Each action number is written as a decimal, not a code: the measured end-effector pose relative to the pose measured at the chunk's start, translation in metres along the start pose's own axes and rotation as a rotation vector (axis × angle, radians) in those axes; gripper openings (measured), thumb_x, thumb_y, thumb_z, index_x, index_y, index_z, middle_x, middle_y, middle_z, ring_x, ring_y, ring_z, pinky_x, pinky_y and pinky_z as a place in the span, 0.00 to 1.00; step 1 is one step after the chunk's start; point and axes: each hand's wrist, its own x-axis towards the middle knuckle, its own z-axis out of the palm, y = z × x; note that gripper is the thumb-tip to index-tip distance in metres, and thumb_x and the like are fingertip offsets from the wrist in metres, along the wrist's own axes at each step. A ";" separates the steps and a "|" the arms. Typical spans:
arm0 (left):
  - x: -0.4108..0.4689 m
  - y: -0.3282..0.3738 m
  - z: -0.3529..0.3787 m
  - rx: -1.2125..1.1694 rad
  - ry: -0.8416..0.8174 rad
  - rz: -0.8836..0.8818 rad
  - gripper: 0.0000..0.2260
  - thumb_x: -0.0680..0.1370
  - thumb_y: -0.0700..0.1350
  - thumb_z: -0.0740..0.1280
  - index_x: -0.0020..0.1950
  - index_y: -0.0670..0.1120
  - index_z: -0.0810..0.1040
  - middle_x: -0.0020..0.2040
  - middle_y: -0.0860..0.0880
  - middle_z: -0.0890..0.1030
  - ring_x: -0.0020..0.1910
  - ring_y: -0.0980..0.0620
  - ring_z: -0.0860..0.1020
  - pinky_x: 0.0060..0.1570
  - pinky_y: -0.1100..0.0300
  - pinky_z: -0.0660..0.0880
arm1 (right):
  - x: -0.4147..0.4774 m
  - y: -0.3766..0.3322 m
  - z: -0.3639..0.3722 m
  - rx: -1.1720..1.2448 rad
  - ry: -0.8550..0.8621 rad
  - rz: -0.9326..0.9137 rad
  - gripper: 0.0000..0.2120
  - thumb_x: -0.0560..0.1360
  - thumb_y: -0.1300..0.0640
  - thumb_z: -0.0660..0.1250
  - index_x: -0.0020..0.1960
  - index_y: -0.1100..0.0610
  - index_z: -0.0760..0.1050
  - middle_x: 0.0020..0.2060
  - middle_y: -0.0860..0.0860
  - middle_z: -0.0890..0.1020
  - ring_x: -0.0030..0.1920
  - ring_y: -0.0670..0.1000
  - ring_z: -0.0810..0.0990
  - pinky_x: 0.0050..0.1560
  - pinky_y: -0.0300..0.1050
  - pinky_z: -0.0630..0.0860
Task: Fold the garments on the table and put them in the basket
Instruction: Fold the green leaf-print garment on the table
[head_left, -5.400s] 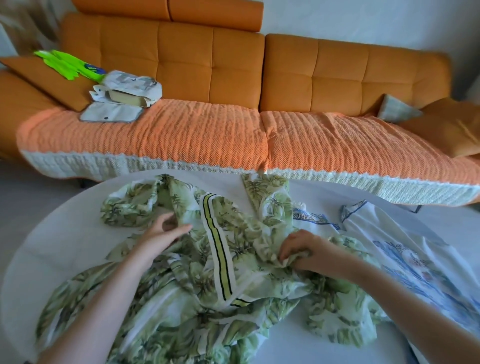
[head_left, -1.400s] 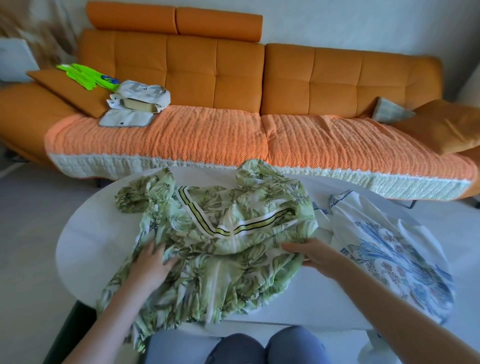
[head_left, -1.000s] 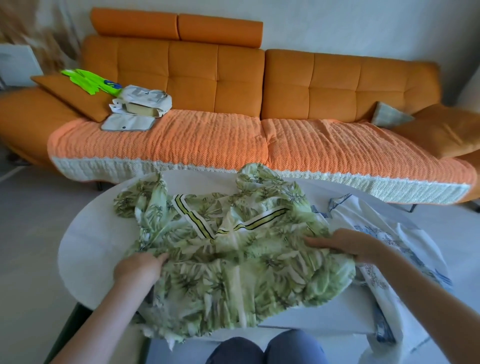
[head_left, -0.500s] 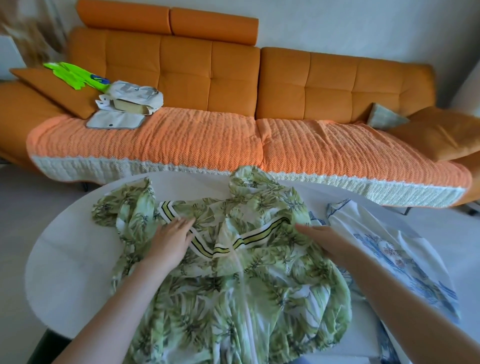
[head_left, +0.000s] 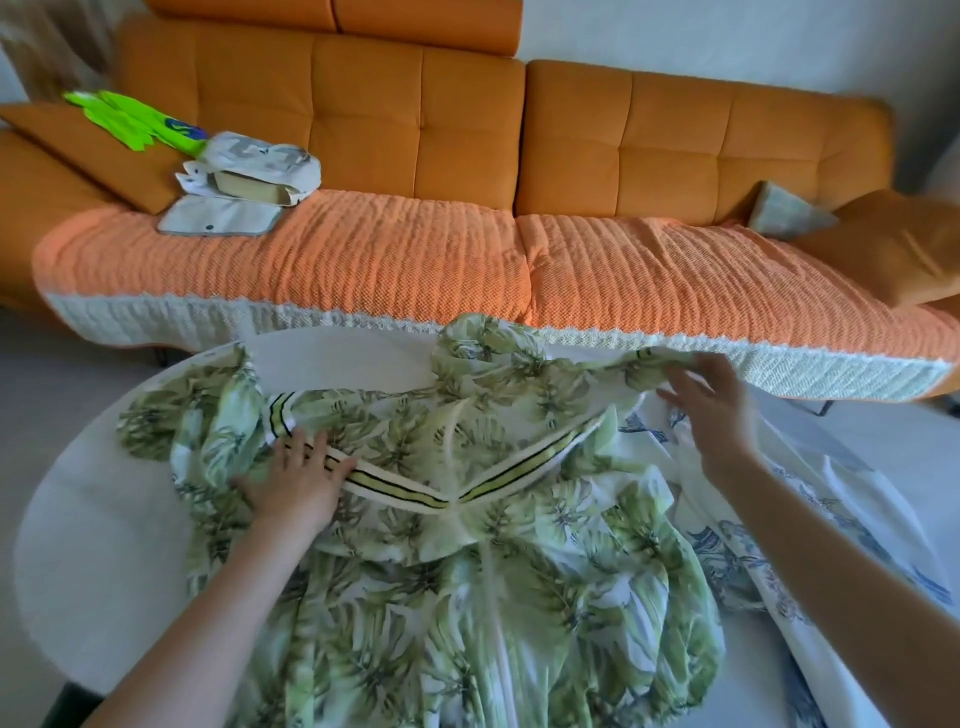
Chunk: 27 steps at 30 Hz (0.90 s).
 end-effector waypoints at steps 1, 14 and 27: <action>0.000 0.003 -0.001 0.001 0.015 -0.008 0.30 0.78 0.64 0.41 0.78 0.52 0.46 0.78 0.48 0.44 0.76 0.45 0.46 0.69 0.34 0.54 | 0.006 -0.003 0.006 -0.090 -0.019 -0.047 0.03 0.75 0.61 0.66 0.48 0.56 0.74 0.49 0.49 0.80 0.50 0.50 0.79 0.57 0.43 0.76; 0.024 0.040 -0.042 -0.242 0.378 0.293 0.15 0.81 0.47 0.59 0.68 0.48 0.71 0.64 0.47 0.75 0.57 0.46 0.76 0.67 0.44 0.63 | 0.036 0.011 0.030 -0.496 -0.118 0.182 0.25 0.80 0.42 0.53 0.42 0.61 0.76 0.38 0.55 0.78 0.37 0.52 0.75 0.41 0.43 0.70; 0.082 0.058 -0.049 -0.485 0.331 0.204 0.13 0.80 0.51 0.59 0.56 0.43 0.76 0.40 0.48 0.79 0.27 0.51 0.70 0.27 0.61 0.64 | 0.067 0.025 0.059 -0.977 -0.780 0.321 0.15 0.76 0.57 0.65 0.60 0.63 0.75 0.51 0.57 0.78 0.45 0.51 0.74 0.43 0.39 0.72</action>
